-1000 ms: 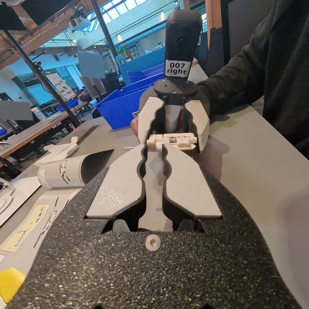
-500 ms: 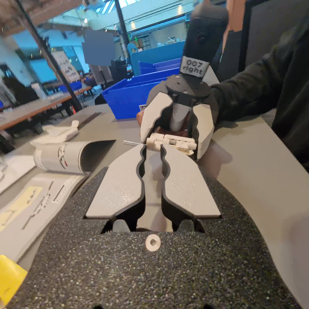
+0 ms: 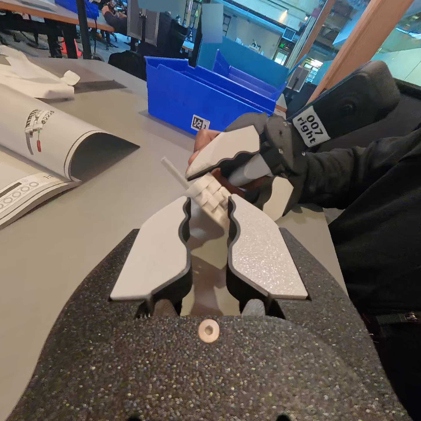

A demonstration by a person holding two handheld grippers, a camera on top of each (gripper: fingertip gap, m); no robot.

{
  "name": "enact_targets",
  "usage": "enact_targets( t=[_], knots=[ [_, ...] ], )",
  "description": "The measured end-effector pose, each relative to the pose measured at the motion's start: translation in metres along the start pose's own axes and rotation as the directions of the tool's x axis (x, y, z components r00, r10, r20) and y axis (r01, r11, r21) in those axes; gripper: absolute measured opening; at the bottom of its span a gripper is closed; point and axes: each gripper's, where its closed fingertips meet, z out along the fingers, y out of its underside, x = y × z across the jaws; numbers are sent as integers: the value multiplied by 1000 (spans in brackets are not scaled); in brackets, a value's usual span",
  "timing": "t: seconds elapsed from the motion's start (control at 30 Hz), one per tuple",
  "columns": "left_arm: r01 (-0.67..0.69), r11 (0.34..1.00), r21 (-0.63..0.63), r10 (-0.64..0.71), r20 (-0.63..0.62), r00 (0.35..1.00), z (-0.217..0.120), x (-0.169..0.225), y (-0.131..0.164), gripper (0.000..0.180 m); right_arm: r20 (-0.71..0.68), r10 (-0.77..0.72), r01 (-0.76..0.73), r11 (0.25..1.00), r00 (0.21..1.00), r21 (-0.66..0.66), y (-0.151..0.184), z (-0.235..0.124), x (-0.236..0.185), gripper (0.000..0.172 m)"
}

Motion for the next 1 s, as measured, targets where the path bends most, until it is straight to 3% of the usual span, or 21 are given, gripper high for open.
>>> enact_targets(
  t=[0.1,0.2,0.27,0.37,0.47,0.53,0.83,1.0],
  knots=[
    [16,1000,-8,-16,23,1000,1,-3,1,30,-22,-15,14,1000,1000,-20,2,3,-1,64],
    [12,1000,-5,-12,47,999,-1,-8,1,18,-39,-57,53,995,998,-85,12,6,0,64],
    [-34,999,-17,36,127,991,-3,-18,1,18,-52,-73,65,987,996,-145,21,8,2,64],
    [-154,988,-24,155,230,961,-8,-28,-3,28,-63,-20,1,959,998,-285,42,9,7,64],
    [-188,982,-12,185,258,948,-8,-30,-8,40,-53,86,-99,923,995,-372,59,9,5,64],
    [-191,981,41,177,220,959,-4,-24,-14,53,-67,128,-144,907,990,-397,63,8,7,64],
    [-246,934,259,210,158,965,5,-1,-49,70,-99,288,-299,826,952,-478,74,4,2,64],
    [-281,918,280,213,250,945,1,-7,-63,74,-65,301,-292,813,951,-504,72,-1,-5,70]
  ],
)
